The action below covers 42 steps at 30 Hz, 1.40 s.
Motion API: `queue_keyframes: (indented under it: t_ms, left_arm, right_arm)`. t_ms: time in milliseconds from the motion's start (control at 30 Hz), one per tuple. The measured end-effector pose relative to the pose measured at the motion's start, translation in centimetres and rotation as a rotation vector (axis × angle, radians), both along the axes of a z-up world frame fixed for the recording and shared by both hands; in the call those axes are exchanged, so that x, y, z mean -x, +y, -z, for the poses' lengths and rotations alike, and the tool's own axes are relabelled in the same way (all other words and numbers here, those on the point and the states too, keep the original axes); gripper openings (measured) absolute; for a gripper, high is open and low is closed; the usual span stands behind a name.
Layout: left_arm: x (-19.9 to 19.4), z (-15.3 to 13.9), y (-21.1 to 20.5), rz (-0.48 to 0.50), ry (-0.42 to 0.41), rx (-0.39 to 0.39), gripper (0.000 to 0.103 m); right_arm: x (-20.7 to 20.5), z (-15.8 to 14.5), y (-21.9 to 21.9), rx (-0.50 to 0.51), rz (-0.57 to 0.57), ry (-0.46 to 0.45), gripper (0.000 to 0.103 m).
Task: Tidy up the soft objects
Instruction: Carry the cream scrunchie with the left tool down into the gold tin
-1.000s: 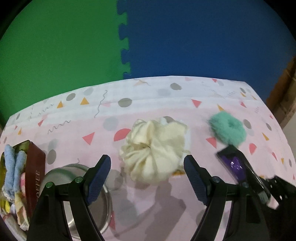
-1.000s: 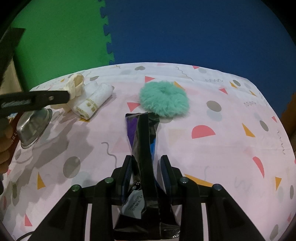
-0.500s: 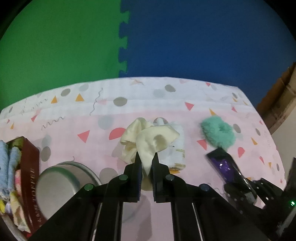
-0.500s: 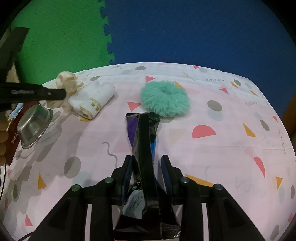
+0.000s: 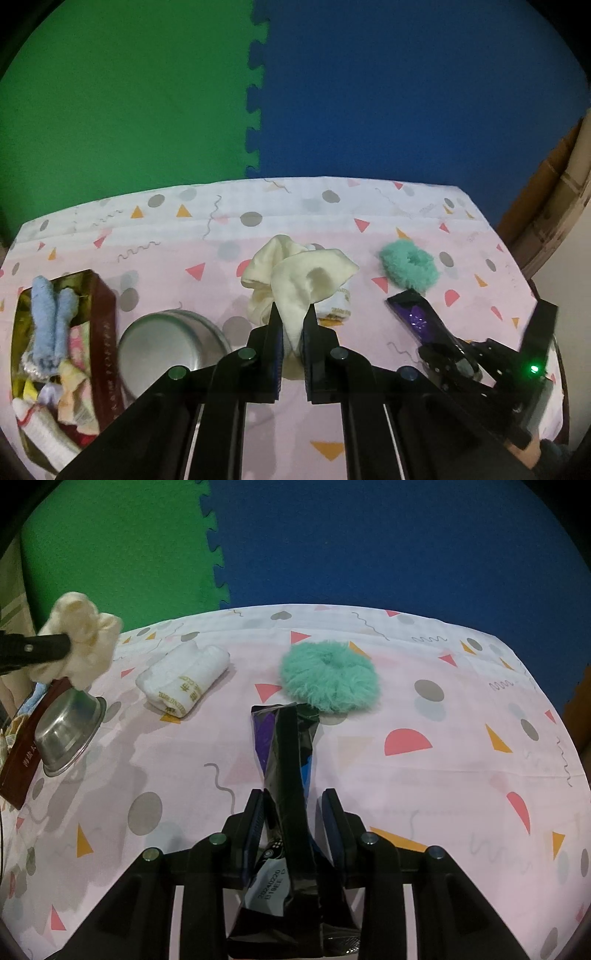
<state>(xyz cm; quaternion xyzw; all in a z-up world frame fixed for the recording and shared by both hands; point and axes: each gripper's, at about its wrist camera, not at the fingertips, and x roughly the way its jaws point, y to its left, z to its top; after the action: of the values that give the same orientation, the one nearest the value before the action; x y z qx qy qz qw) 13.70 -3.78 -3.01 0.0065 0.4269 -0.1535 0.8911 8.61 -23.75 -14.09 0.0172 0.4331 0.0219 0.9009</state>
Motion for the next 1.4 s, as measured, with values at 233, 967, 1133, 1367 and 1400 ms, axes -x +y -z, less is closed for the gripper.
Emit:
queue_keyframes:
  t_ms: [233,967,1133,1367,1400]
  left_arm:
    - [2.0,-1.7,2.4,-0.047,-0.008,0.001,0.007]
    - [3.8,-6.1,15.6,-0.319,-0.075,-0.134,0.007]
    - [3.0,-5.8,18.3,-0.374,-0.078,-0.19,0.007]
    - [1.6,-3.8,21.2,-0.432,-0.036,-0.203,0.008]
    - [1.6,-3.6,21.3,-0.434,-0.034,-0.206,0.008]
  right_arm:
    - [0.0,0.0,0.0,0.002,0.0,0.0,0.033]
    - [0.0,0.0,-0.1,0.002,-0.001,0.0,0.033]
    - [0.0,0.0,-0.1,0.002,-0.001,0.0,0.033]
    - [0.0,0.0,-0.1,0.003,0.0,0.001,0.033]
    - [0.0,0.0,-0.1,0.003,0.0,0.001,0.033]
